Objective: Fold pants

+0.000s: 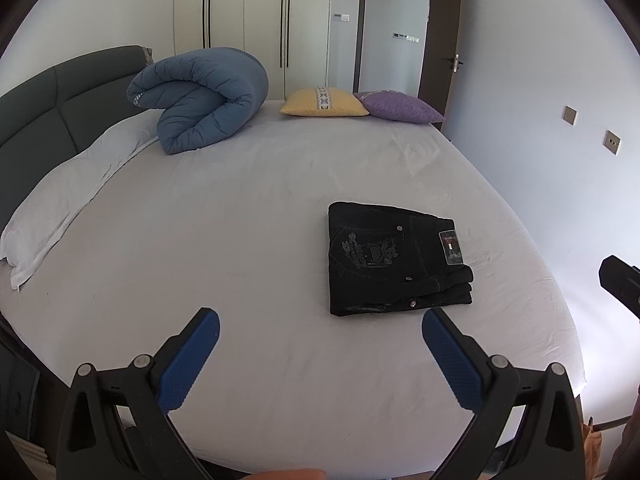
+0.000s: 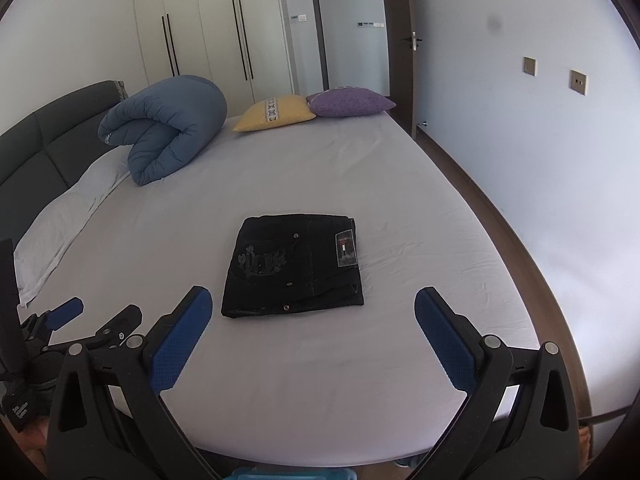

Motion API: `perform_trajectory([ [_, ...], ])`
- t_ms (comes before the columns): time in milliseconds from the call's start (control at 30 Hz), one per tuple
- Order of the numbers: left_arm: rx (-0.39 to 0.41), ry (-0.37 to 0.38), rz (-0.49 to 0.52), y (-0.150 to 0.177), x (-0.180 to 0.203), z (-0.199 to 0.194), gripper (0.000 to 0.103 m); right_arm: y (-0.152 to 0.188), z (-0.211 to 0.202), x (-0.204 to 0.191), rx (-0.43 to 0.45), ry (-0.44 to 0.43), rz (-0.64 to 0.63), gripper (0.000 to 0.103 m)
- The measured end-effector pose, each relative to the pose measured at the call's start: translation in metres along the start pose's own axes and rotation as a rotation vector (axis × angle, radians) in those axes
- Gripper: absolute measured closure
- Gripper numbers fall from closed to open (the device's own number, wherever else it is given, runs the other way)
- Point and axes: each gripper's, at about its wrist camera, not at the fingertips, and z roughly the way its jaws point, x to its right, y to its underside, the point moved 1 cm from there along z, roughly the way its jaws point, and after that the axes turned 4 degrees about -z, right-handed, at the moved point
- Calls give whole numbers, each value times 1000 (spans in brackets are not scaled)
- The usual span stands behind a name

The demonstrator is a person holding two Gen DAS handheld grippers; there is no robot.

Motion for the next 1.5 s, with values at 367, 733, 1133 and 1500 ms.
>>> perform_trajectory([
  [367,-8,5,0,4,2,1,0,3,-2,-9,-5,-11,-12,0],
  [733,-15,11,-3,7,4,1,0,8,1,-10,-12,-14,-15,0],
  [1133,-20,14,2,9,6,2,0,9,-1,-11,-14,-15,-15,0],
  [1500,-21,14,2,8,5,2,0,10,-1,-12,-16,-16,-16,0],
])
